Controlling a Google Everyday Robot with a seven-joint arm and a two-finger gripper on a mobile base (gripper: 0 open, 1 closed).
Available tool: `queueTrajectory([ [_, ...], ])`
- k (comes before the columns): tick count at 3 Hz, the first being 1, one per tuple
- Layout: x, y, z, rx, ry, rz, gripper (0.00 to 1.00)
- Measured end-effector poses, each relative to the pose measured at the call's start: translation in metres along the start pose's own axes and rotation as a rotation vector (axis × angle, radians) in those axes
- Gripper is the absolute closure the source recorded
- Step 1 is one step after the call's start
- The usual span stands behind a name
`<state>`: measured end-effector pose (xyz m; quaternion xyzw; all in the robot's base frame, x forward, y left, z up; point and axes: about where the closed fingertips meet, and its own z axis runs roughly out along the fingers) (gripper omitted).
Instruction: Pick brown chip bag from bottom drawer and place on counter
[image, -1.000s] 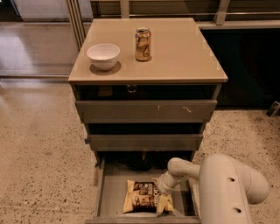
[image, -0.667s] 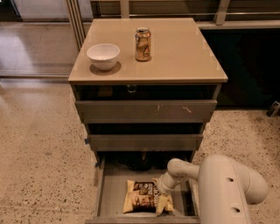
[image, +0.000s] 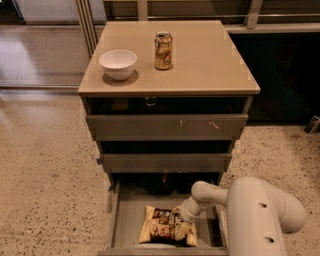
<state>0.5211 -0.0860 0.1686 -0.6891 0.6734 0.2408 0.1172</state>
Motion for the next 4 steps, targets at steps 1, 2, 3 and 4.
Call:
queueTrajectory([
  [1, 0.0, 0.0, 0.0, 0.0, 0.0, 0.0, 0.5],
  [2, 0.0, 0.0, 0.0, 0.0, 0.0, 0.0, 0.74],
  [3, 0.0, 0.0001, 0.0001, 0.0, 0.0, 0.0, 0.97],
  [4, 0.0, 0.0001, 0.0001, 0.0, 0.0, 0.0, 1.0],
])
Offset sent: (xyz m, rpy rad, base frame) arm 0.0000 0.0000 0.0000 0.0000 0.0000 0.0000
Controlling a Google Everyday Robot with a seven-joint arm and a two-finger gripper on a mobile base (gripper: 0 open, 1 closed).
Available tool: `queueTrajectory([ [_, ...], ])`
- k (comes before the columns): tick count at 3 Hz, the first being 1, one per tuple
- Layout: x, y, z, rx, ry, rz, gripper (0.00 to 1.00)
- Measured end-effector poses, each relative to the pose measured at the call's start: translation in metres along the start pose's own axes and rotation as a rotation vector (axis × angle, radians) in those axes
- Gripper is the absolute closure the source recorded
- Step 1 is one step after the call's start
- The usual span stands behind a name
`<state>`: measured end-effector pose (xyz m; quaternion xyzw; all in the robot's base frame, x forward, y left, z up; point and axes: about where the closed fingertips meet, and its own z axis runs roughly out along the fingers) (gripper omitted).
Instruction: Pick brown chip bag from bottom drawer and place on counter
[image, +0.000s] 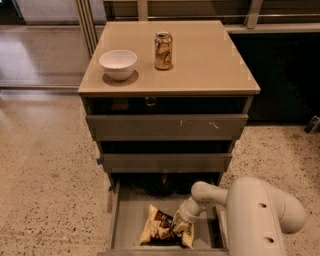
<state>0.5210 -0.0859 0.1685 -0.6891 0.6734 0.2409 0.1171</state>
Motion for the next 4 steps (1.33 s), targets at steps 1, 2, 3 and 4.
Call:
queueTrajectory([
  [1, 0.0, 0.004, -0.001, 0.003, 0.0, 0.006, 1.0],
  [2, -0.008, 0.013, -0.017, 0.016, 0.016, 0.01, 1.0],
  [3, -0.02, 0.023, -0.033, 0.02, 0.022, 0.013, 1.0],
  [4, -0.034, 0.031, -0.06, 0.035, 0.047, 0.013, 1.0],
])
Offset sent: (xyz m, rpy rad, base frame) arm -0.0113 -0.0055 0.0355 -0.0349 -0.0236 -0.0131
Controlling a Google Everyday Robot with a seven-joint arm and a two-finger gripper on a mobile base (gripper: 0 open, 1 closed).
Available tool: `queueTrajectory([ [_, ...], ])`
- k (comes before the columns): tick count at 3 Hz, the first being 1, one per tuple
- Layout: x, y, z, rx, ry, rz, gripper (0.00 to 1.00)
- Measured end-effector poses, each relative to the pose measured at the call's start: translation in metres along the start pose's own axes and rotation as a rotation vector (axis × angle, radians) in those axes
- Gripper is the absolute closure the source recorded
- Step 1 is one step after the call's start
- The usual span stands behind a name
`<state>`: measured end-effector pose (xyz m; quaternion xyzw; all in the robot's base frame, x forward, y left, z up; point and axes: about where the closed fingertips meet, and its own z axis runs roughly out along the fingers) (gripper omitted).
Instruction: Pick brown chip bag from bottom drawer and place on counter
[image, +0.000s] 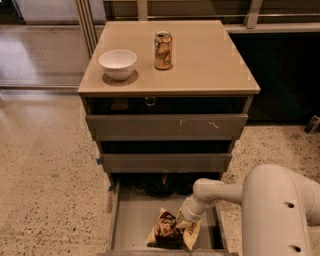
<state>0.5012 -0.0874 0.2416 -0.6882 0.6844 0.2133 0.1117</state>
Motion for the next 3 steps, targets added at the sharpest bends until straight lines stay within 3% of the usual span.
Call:
queueTrajectory([
  [3, -0.049, 0.025, -0.098, 0.031, 0.022, -0.034, 1.0],
])
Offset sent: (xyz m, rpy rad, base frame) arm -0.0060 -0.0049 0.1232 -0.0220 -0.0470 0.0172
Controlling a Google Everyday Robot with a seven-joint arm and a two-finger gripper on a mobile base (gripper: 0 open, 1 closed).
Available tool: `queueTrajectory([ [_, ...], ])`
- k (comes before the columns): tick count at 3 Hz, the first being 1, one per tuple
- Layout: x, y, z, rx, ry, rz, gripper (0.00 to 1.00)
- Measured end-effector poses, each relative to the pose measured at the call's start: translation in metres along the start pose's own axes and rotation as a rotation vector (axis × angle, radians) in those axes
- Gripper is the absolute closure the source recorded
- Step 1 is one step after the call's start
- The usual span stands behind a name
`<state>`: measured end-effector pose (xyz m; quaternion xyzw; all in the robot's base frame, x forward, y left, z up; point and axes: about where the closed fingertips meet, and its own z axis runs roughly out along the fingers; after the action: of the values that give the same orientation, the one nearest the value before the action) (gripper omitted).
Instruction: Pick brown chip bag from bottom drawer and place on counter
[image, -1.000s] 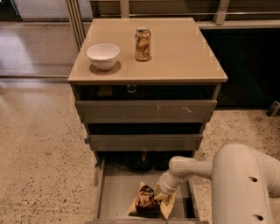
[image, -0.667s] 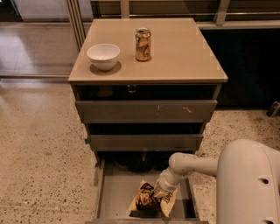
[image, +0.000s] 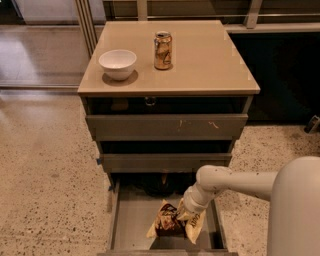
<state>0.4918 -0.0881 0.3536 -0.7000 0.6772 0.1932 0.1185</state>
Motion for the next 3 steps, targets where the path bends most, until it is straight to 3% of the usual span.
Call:
queueTrajectory([
  [1, -0.029, 0.009, -0.044, 0.041, 0.035, -0.038, 1.0],
  [3, -0.032, 0.011, -0.057, 0.046, 0.053, -0.046, 1.0],
])
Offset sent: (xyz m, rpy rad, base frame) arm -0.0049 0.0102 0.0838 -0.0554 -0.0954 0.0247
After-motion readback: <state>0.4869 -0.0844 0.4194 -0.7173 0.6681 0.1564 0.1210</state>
